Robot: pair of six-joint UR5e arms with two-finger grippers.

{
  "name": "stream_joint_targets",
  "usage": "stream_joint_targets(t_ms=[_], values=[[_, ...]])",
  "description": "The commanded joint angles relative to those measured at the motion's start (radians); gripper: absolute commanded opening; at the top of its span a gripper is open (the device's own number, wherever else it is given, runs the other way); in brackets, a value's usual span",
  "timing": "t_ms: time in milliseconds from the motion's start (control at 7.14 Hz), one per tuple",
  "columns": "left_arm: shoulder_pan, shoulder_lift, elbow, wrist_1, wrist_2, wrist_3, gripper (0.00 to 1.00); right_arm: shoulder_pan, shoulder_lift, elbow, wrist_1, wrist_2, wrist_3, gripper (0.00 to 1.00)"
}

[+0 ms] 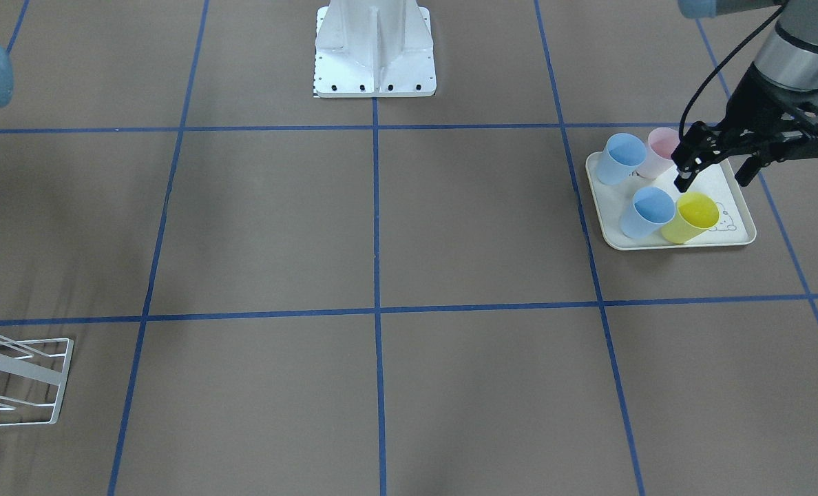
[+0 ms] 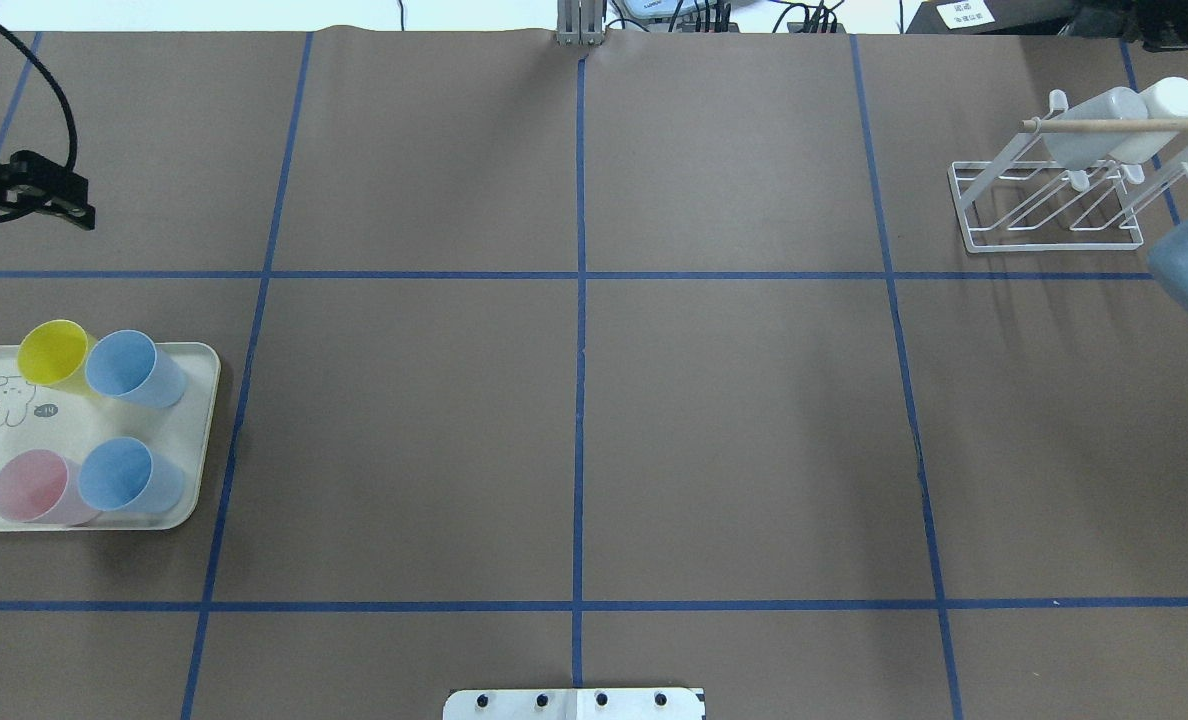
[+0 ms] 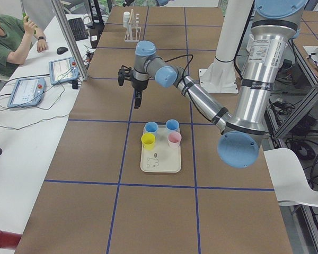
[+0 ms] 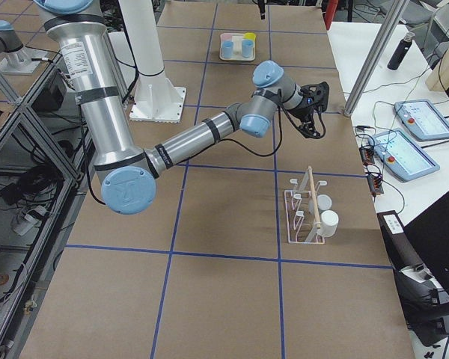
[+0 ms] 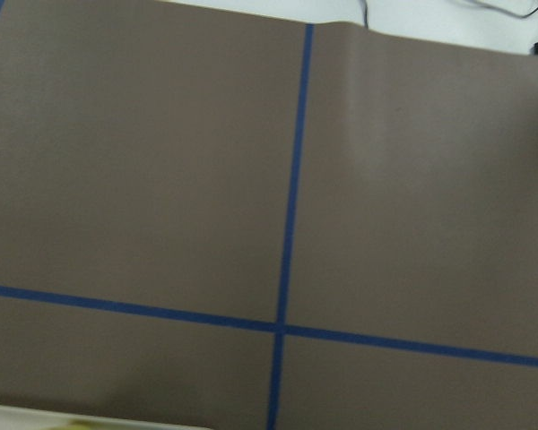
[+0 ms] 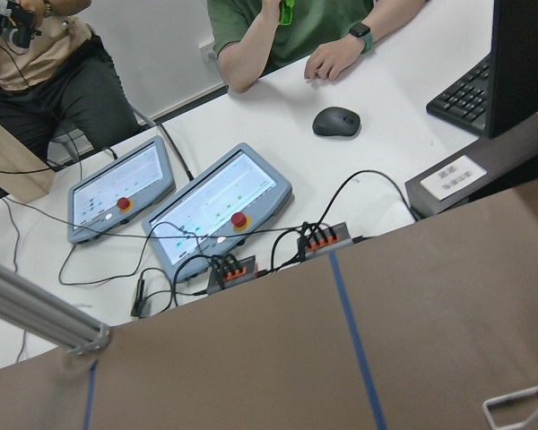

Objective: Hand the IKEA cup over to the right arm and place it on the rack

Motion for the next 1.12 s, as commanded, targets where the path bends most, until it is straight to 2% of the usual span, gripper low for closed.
stream_joint_targets(t_ms=[0, 140, 280, 420, 561, 701, 981], values=[[-0.042, 0.065, 0.125, -0.038, -0.063, 0.149, 1.00, -0.096, 0.020, 0.049, -0.010, 0.009, 0.142, 1.00], [-0.040, 0.097, 0.203, -0.163, -0.063, 0.146, 1.00, -0.133, 0.035, 0.051, -0.009, -0.008, 0.200, 1.00], [-0.040, 0.129, 0.292, -0.324, -0.062, 0.122, 1.00, -0.182, 0.036, 0.066, -0.008, -0.067, 0.220, 1.00], [-0.036, 0.148, 0.356, -0.471, -0.060, -0.009, 1.00, -0.213, 0.036, 0.073, -0.008, -0.104, 0.231, 1.00], [-0.025, 0.165, 0.371, -0.571, -0.056, -0.126, 1.00, -0.222, 0.036, 0.077, -0.008, -0.108, 0.237, 1.00], [0.019, 0.204, 0.369, -0.612, -0.051, -0.148, 1.00, -0.224, 0.036, 0.077, -0.008, -0.108, 0.237, 1.00], [0.076, 0.206, 0.369, -0.612, -0.046, -0.173, 1.00, -0.225, 0.034, 0.077, -0.008, -0.108, 0.237, 1.00]])
